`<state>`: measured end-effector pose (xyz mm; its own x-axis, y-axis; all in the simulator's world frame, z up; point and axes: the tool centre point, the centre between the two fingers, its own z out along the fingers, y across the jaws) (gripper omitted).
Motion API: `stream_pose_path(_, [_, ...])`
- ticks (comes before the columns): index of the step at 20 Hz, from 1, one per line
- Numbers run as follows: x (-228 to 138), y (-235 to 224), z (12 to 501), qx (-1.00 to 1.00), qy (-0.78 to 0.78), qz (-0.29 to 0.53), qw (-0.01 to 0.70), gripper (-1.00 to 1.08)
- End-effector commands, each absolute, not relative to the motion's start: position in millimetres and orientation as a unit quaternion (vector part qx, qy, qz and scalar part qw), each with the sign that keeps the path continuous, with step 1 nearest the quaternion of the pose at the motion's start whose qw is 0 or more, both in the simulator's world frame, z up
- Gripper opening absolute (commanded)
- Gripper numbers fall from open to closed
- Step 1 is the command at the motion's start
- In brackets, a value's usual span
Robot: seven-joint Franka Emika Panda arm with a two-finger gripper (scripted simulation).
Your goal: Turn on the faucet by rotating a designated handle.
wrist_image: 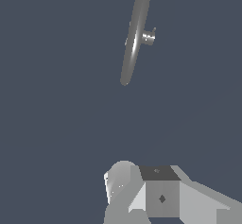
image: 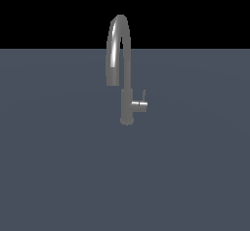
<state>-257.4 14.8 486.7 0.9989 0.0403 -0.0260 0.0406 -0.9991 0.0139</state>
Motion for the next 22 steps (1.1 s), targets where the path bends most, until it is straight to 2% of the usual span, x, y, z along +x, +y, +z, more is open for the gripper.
stream_pose_path(1, [-257.4, 14.8, 486.7, 1.000, 0.020, -0.013, 0.007, -1.00])
stream_pose_path(12, [-239.9, 15.4, 484.4, 0.999, -0.002, -0.031, -0.014, -1.00])
stream_pose_path(22, [-192.2, 13.5, 475.1, 0.992, -0.063, -0.080, -0.072, -1.00])
